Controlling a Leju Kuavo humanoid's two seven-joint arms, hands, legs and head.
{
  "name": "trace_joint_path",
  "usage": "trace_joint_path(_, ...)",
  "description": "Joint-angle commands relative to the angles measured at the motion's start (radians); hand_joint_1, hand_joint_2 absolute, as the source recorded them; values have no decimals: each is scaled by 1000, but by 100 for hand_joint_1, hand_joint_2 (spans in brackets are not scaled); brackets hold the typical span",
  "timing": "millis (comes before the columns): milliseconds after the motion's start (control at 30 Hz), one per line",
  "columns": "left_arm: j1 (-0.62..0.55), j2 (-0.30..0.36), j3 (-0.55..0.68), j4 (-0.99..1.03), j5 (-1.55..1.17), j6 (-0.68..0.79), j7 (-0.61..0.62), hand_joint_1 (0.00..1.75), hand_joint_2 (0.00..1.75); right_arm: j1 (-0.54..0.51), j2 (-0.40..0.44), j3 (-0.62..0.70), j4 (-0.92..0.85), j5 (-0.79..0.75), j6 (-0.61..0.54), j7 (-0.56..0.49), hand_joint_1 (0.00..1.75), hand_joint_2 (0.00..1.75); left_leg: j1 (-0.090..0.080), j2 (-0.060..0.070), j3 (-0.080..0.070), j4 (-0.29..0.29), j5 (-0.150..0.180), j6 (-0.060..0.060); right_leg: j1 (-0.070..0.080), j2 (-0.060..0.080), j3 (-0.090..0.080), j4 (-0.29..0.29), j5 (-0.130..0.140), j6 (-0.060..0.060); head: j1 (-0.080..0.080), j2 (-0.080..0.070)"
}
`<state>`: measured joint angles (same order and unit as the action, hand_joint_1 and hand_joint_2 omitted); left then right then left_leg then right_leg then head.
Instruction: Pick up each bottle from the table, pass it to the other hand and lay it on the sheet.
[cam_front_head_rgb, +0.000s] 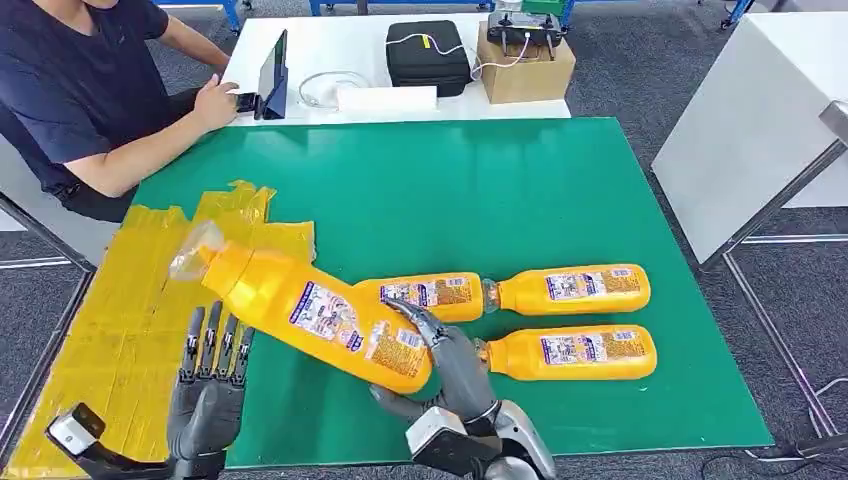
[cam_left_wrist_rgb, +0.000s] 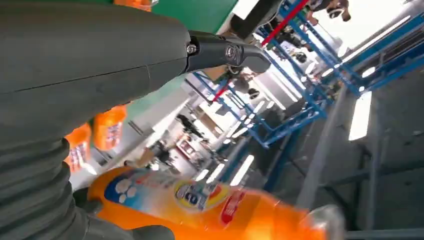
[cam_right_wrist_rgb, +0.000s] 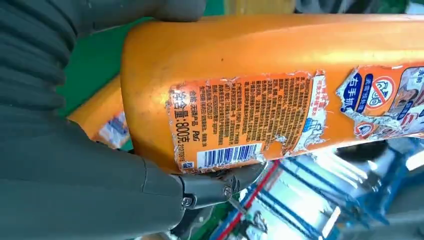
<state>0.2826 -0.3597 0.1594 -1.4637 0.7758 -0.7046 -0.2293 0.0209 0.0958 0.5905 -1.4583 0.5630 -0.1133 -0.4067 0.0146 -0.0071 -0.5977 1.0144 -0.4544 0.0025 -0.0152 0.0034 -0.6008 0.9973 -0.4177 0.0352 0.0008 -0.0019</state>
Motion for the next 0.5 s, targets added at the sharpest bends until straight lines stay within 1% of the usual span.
trace_joint_path(33,19,11,-112,-33,-133,42,-73,0,175,-48,42,100,186,40,16,28,175,175,0,2,2,-1,-1,0,0,1,2,-1,0,-1,0,0)
trace_joint_path(133,19,11,-112,-33,-133,42,-73,0,175,-48,42,100,186,40,16,28,175,175,1,2,4,-1,-1,1,2,1,4,-2,0,-2,0,0)
trace_joint_path(200,19,11,-112,-33,-133,42,-73,0,175,-48,42,100,186,40,16,28,175,175,0,1,2,-1,0,0,0,1,2,-1,0,-1,0,0)
trace_joint_path(233,19,11,-112,-33,-133,42,-73,0,175,-48,42,100,186,40,16,28,175,175,1,3,3,-1,-1,0,1,2,3,-2,0,-2,0,0)
trace_joint_path(333,19,11,-112,-33,-133,42,-73,0,175,-48,42,100,186,40,16,28,175,175,0,1,1,-1,0,0,0,0,1,-1,0,-1,0,0)
trace_joint_path(400,18,15,-125,-38,-188,62,-105,0,175,-50,47,109,203,50,22,34,175,175,1,2,2,-1,-1,0,1,1,2,-1,0,-1,0,0)
trace_joint_path(433,18,15,-125,-38,-188,62,-105,0,175,-50,47,109,203,50,22,34,175,175,0,1,1,-1,0,0,0,0,1,-1,0,-1,0,0)
trace_joint_path(467,19,14,-129,-40,-190,65,-108,0,175,-50,50,113,211,54,18,36,175,175,1,1,4,-1,-1,0,1,0,4,-2,0,-2,0,0)
trace_joint_path(500,19,14,-129,-40,-190,65,-108,0,175,-50,50,113,211,54,18,36,175,175,1,2,3,-1,-1,0,1,1,3,-1,0,-1,0,0)
